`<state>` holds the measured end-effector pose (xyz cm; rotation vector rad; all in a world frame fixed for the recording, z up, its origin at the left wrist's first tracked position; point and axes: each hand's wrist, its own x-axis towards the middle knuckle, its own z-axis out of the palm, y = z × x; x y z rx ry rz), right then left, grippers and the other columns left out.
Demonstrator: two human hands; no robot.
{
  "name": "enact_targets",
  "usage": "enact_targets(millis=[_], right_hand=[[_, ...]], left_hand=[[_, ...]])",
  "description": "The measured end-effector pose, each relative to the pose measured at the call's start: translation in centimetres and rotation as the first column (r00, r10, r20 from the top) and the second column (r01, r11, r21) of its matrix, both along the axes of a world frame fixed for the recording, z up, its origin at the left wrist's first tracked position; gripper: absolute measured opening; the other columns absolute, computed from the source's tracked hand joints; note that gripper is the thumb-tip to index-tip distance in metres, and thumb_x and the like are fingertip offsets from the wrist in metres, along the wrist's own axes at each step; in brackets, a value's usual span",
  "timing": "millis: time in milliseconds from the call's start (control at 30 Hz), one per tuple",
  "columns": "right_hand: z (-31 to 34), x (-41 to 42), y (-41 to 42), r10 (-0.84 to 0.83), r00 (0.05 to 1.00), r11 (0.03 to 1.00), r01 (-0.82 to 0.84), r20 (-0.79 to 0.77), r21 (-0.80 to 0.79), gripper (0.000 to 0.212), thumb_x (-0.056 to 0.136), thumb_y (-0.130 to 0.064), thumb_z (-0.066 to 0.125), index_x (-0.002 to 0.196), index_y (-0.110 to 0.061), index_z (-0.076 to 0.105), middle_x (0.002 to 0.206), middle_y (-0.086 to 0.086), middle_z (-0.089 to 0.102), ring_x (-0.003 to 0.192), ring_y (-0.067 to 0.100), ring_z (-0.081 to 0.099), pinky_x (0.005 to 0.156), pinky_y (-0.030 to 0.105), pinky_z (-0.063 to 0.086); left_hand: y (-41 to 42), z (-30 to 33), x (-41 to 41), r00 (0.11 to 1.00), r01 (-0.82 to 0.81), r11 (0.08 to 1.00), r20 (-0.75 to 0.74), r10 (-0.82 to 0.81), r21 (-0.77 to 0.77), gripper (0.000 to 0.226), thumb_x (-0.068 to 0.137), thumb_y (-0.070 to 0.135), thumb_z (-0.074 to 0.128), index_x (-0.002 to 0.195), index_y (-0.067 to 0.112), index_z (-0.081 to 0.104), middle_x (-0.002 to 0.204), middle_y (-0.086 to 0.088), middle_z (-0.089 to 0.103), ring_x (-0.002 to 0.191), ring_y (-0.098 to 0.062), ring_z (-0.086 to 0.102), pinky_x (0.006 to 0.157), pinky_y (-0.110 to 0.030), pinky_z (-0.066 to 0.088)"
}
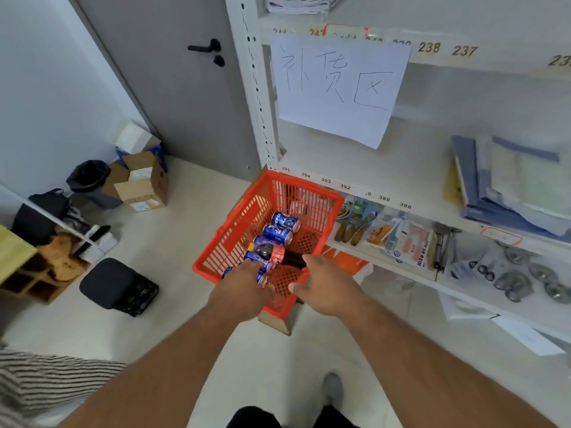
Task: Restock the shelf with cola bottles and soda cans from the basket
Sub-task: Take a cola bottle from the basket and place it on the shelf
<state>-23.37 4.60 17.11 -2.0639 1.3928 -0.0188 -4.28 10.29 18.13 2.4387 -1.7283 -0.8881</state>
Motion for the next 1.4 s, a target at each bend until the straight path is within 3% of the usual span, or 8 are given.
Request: enact_targets(millis=[133, 233, 400, 533, 833, 1067, 1167, 1400], right_hand=[[-1.3, 2.0, -2.8, -0.003, 1.000, 1.000, 0.002, 0.020, 0.027, 0.052, 0.091, -0.043, 0.075, 0.135, -0.021, 0.057, 0.134, 0.002, 0.064, 0.126, 0.026, 0.061, 0.103, 0.040, 0.050], [-2.7, 3.4, -4.8, -0.018, 1.000, 0.998, 0.018, -0.001, 0.052, 0.049, 0.086, -0.047, 0.078, 0.125, -0.024, 0.058, 0.126, 0.001, 0.065, 0.119, 0.025, 0.063, 0.099, 0.040, 0.054], [-5.6, 6.4, -7.7, -0.089, 0.993, 0.992, 0.095, -0.078, 0.083, 0.062, 0.081, -0.052, 0.078, 0.132, -0.025, 0.055, 0.130, 0.001, 0.064, 0.121, 0.025, 0.063, 0.101, 0.045, 0.054], [-8.5, 9.1, -9.5, -0.130, 0.982, 0.981, 0.147, -0.136, 0.127, 0.069, 0.078, -0.051, 0.076, 0.139, -0.030, 0.052, 0.134, -0.001, 0.063, 0.121, 0.024, 0.063, 0.100, 0.046, 0.056], [-15.4, 12.2, -14.5, -0.108, 0.960, 0.982, 0.144, -0.258, 0.126, 0.059, 0.080, -0.035, 0.080, 0.133, -0.021, 0.058, 0.125, 0.008, 0.067, 0.114, 0.030, 0.066, 0.097, 0.038, 0.054], [-24.9, 13.4, -17.6, -0.029, 0.967, 0.983, 0.073, -0.255, 0.166, 0.072, 0.071, -0.032, 0.090, 0.133, -0.020, 0.057, 0.123, 0.007, 0.067, 0.112, 0.029, 0.066, 0.097, 0.041, 0.056], [-28.0, 14.2, -17.9, 0.033, 0.950, 0.988, 0.015, -0.311, 0.153, 0.086, 0.073, -0.034, 0.090, 0.146, -0.016, 0.048, 0.134, 0.011, 0.061, 0.120, 0.032, 0.061, 0.101, 0.042, 0.054], [-31.3, 15.4, -18.9, 0.094, 0.889, 0.995, -0.100, -0.448, 0.010, 0.065, 0.082, -0.022, 0.080, 0.138, -0.015, 0.047, 0.129, 0.010, 0.063, 0.113, 0.032, 0.065, 0.089, 0.040, 0.056]], left_hand=[[-2.4, -1.4, 1.4, 0.999, 0.018, 0.999, -0.027, -0.017, 0.029, 0.048, 0.089, 0.047, 0.061, 0.132, 0.027, 0.059, 0.129, 0.003, 0.063, 0.117, -0.024, 0.064, 0.097, -0.042, 0.055], [-4.5, -2.9, 3.1, 0.999, 0.039, 0.997, -0.034, -0.037, 0.062, 0.049, 0.092, 0.047, 0.063, 0.135, 0.025, 0.057, 0.134, 0.004, 0.061, 0.119, -0.024, 0.063, 0.097, -0.040, 0.055], [-8.0, -6.0, 7.0, 0.995, 0.088, 0.992, -0.061, -0.082, 0.093, 0.060, 0.095, 0.050, 0.060, 0.147, 0.023, 0.050, 0.149, 0.000, 0.056, 0.133, -0.026, 0.057, 0.105, -0.036, 0.048], [-10.4, -8.5, 9.8, 0.984, 0.133, 0.987, -0.132, -0.120, 0.094, 0.054, 0.095, 0.046, 0.063, 0.143, 0.022, 0.054, 0.139, -0.002, 0.062, 0.124, -0.025, 0.062, 0.099, -0.036, 0.051], [-12.5, -15.0, 11.1, 0.964, 0.129, 0.969, -0.257, -0.072, 0.212, 0.052, 0.099, 0.040, 0.062, 0.145, 0.018, 0.053, 0.149, -0.002, 0.056, 0.137, -0.022, 0.054, 0.108, -0.035, 0.045], [-14.6, -19.8, 9.8, 0.956, 0.103, 0.963, -0.294, -0.026, 0.249, 0.038, 0.101, 0.032, 0.058, 0.138, 0.023, 0.060, 0.136, 0.000, 0.066, 0.127, -0.022, 0.062, 0.098, -0.030, 0.049], [-14.8, -21.6, 9.7, 0.946, 0.094, 0.961, -0.323, -0.006, 0.259, 0.034, 0.101, 0.038, 0.055, 0.134, 0.033, 0.061, 0.131, 0.006, 0.066, 0.120, -0.017, 0.065, 0.099, -0.038, 0.056], [-15.1, -23.1, 9.8, 0.937, 0.017, 0.952, -0.336, 0.091, 0.306, 0.032, 0.097, 0.026, 0.060, 0.129, 0.024, 0.064, 0.126, 0.003, 0.068, 0.111, -0.016, 0.066, 0.090, -0.033, 0.057]])
